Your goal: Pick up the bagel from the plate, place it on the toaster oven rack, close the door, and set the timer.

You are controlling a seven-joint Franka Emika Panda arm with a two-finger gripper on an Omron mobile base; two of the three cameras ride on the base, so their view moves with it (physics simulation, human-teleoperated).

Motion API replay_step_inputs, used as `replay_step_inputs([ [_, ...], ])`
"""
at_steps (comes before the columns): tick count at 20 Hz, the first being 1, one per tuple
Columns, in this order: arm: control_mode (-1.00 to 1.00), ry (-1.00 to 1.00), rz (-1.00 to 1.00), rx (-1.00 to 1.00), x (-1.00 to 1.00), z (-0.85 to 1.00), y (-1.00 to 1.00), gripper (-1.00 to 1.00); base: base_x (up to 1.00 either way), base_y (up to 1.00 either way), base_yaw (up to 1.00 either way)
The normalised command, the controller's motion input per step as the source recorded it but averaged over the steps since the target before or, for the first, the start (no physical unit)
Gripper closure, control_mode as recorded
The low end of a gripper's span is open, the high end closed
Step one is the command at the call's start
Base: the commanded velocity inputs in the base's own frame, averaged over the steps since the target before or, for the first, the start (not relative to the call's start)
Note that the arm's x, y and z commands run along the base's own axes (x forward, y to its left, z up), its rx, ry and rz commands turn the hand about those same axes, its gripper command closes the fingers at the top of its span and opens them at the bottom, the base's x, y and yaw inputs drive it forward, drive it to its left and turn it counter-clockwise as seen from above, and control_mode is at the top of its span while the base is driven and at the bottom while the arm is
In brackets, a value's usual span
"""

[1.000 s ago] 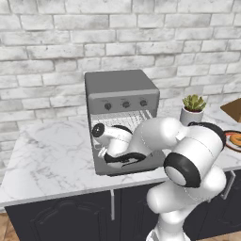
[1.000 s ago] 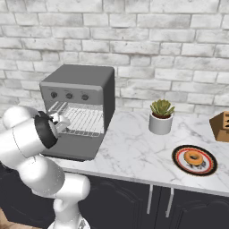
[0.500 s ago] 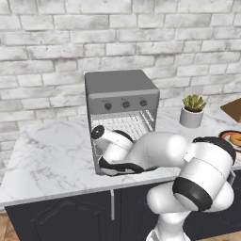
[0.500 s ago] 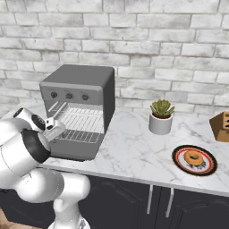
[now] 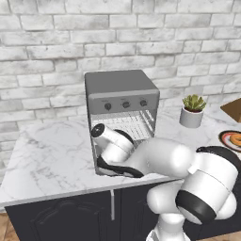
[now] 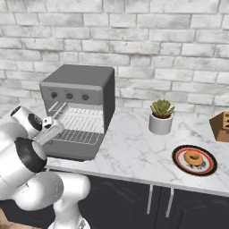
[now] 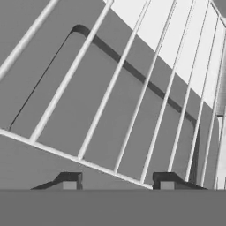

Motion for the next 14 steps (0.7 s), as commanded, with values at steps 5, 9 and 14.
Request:
replay_step_inputs([
  [5, -1.00, -0.17, -0.05, 0.10, -0.54, 0.97, -0.26, -1.00, 0.00, 0.00, 0.00],
  [9, -1.00, -0.06, -0.14, 0.14, -0.32, 1.00, -0.36, -1.00, 0.00, 0.00, 0.00],
  [14, -1.00, 0.00, -0.18, 0.15, -0.04, 0.75, -0.76, -1.00, 0.00, 0.00, 0.00],
])
